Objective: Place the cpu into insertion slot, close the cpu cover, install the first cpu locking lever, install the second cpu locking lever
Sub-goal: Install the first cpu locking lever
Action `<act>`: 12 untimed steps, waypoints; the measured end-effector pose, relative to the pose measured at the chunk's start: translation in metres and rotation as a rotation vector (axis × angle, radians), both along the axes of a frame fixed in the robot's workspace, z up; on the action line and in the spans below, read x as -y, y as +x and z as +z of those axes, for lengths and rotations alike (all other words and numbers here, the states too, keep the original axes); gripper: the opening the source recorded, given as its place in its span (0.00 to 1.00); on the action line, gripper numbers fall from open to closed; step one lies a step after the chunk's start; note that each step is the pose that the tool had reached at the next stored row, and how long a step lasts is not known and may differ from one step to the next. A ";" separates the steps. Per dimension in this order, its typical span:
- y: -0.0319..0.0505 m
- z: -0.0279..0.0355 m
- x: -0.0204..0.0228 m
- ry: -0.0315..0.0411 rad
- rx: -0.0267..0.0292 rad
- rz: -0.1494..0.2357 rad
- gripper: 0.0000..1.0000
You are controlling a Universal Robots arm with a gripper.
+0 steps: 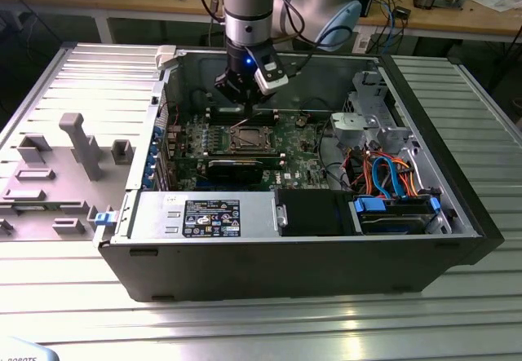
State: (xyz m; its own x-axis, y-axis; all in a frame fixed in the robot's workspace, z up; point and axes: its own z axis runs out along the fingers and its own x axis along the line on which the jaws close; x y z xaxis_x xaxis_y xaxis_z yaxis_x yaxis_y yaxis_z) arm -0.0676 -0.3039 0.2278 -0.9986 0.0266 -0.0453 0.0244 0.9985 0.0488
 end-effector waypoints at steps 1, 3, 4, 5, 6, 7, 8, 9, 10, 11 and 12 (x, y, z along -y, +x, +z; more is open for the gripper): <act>0.0012 -0.0003 0.0000 0.0001 0.0001 0.000 0.11; 0.0032 -0.0009 -0.0001 0.0001 0.0001 0.000 0.11; 0.0040 -0.0013 -0.0001 0.0000 0.0000 0.000 0.11; 0.0047 -0.0018 -0.0001 0.0000 0.0000 0.000 0.11; 0.0058 -0.0027 -0.0001 0.0000 0.0000 0.000 0.11; 0.0064 -0.0034 -0.0001 0.0000 0.0000 0.000 0.11; 0.0067 -0.0039 -0.0001 0.0000 0.0000 -0.001 0.11; 0.0073 -0.0050 -0.0001 0.0000 0.0001 -0.002 0.11; 0.0078 -0.0062 -0.0001 0.0000 0.0000 -0.003 0.11; 0.0087 -0.0076 -0.0001 0.0000 0.0000 -0.003 0.11; 0.0094 -0.0084 -0.0001 0.0000 0.0000 -0.003 0.11</act>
State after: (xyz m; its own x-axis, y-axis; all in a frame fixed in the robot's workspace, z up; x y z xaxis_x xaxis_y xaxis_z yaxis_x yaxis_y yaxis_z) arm -0.0583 -0.3039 0.2193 -0.9985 0.0301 -0.0452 0.0278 0.9984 0.0488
